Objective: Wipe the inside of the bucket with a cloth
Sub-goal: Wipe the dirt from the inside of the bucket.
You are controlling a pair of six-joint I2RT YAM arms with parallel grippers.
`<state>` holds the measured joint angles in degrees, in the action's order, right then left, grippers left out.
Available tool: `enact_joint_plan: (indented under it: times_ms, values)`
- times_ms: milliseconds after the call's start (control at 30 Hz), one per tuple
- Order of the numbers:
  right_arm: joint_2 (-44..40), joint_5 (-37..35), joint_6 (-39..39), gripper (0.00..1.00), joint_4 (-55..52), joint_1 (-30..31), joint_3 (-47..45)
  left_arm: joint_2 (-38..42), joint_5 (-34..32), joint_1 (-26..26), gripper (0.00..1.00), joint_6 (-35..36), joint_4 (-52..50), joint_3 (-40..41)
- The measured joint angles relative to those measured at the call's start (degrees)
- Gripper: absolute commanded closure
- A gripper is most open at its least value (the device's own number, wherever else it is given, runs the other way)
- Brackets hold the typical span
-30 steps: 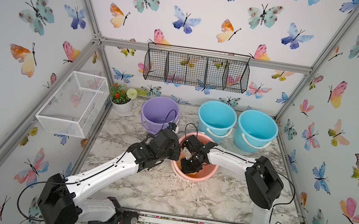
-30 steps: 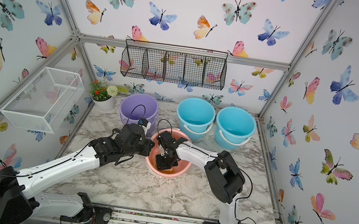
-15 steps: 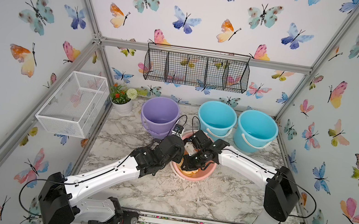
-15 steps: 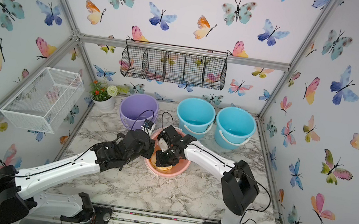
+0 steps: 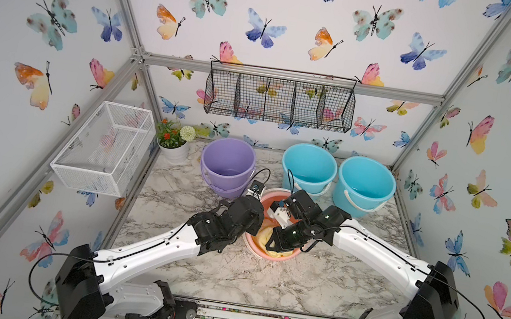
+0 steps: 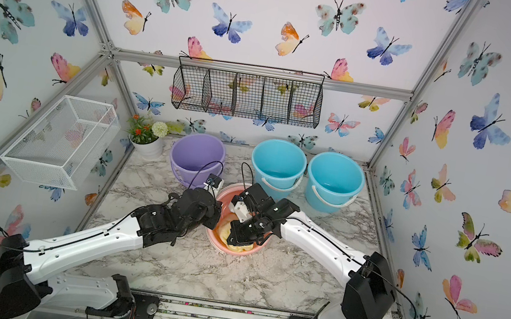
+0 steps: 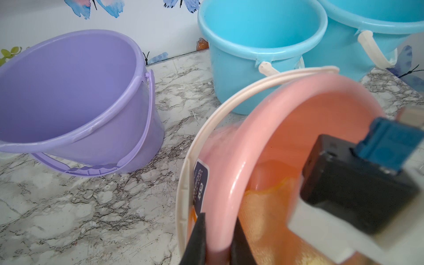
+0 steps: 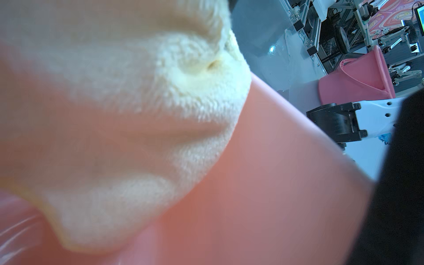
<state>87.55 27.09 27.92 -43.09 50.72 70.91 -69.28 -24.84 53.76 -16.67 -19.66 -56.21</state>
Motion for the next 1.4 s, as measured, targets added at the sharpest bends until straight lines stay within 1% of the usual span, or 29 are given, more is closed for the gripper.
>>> enact_joint_plan:
  times_ms: [200, 300, 400, 600, 800, 967, 1067, 1167, 1400]
  values:
    - [2.9, -0.3, -0.6, 0.98, 1.9, -0.1, -1.9, 0.0, 0.7, 0.1, 1.00, 0.3, 0.1, 0.0]
    - [6.6, -0.7, -1.4, 0.98, 4.8, -0.4, -1.8, 0.0, 1.4, 0.4, 1.00, 0.8, 0.0, -0.2]
    - [12.2, -2.3, -2.4, 0.98, 6.9, -1.0, 0.4, 0.0, 1.8, 0.6, 1.00, 1.0, -0.1, -0.3]
    - [19.3, -5.2, -3.8, 0.98, 11.9, -1.0, 3.0, 0.0, -0.2, -0.7, 1.00, -2.3, -1.2, -0.3]
    - [23.9, -9.1, -4.0, 0.98, 15.8, -1.0, 3.4, 0.0, 0.0, -0.7, 1.00, -4.0, -1.2, -0.6]
    - [23.6, -9.3, -4.0, 0.98, 15.6, -1.0, 3.4, -0.2, 0.0, -0.6, 1.00, -4.0, -1.3, -0.9]
    - [22.1, -9.0, -4.0, 0.98, 13.7, -0.9, 2.6, -0.8, 0.2, -0.4, 1.00, -3.9, -1.7, -1.4]
    - [18.8, -8.3, -4.1, 0.98, 9.3, -0.6, 1.4, -1.3, 0.6, -0.3, 1.00, -3.5, -1.8, -1.4]
    - [7.4, -5.1, -4.7, 0.98, -1.8, -0.1, 1.9, -2.2, 1.8, 0.8, 1.00, -1.5, -1.2, -2.1]
